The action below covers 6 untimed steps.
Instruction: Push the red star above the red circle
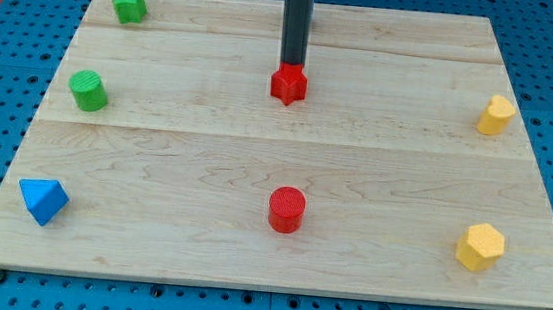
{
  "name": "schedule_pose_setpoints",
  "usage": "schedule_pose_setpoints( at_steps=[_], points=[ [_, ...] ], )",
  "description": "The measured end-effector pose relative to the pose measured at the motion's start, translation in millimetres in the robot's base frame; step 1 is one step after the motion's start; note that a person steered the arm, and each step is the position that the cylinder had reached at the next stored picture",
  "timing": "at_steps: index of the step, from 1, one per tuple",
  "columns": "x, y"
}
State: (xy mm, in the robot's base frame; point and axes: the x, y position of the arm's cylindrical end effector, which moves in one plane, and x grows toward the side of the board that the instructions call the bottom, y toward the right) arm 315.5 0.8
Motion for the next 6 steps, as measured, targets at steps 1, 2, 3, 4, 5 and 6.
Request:
schedule_pose_setpoints(
  at_steps=[1,2,3,4,5,6],
  points=[
    [-5.6,-18.4],
    [52.4,22.2],
    [131.3,35.6],
    [124.9,42.0],
    [149.5,24.2],
    [149.5,2.3]
  ],
)
